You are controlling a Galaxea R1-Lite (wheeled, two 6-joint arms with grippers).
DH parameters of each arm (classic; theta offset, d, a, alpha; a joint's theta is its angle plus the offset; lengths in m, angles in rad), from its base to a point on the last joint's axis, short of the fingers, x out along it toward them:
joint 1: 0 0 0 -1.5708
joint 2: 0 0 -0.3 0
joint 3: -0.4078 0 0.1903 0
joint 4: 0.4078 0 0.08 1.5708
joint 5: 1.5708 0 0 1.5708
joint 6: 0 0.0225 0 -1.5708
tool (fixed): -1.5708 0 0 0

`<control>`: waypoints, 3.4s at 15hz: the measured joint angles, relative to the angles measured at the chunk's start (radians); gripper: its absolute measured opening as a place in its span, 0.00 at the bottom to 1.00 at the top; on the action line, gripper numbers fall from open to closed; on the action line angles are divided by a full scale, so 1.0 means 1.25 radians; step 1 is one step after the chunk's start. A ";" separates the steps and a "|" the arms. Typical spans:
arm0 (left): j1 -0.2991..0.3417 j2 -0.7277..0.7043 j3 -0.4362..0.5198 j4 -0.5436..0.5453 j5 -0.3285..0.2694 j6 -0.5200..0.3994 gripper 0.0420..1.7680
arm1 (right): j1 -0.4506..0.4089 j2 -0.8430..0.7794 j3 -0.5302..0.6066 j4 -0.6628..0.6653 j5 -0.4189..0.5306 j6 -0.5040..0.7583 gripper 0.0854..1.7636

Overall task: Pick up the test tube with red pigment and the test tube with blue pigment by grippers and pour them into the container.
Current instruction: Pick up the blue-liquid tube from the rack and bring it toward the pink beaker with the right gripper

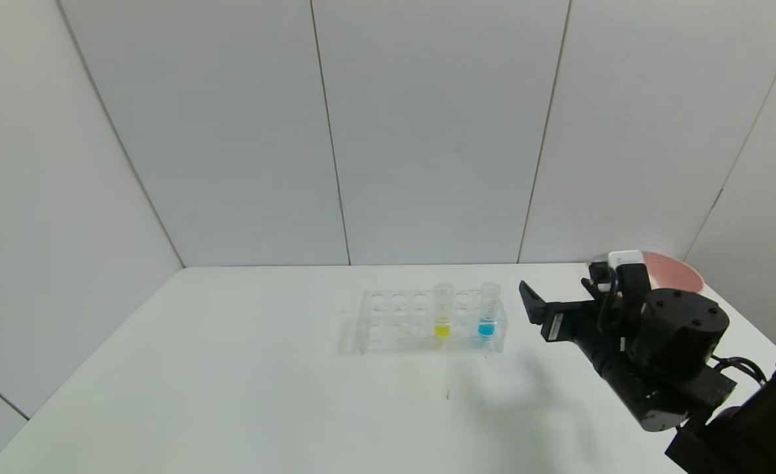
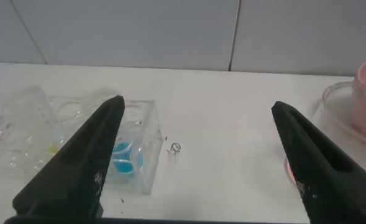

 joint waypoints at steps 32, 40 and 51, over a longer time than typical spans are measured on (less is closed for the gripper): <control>0.000 0.000 0.000 0.000 0.000 0.000 1.00 | 0.090 0.262 -0.260 -0.061 -0.083 -0.105 0.96; 0.000 0.000 0.000 0.000 0.000 0.000 1.00 | 0.091 0.263 -0.255 -0.065 -0.072 -0.104 0.41; 0.000 0.000 0.000 0.000 0.000 0.000 1.00 | 0.090 0.224 -0.262 -0.062 -0.071 -0.121 0.25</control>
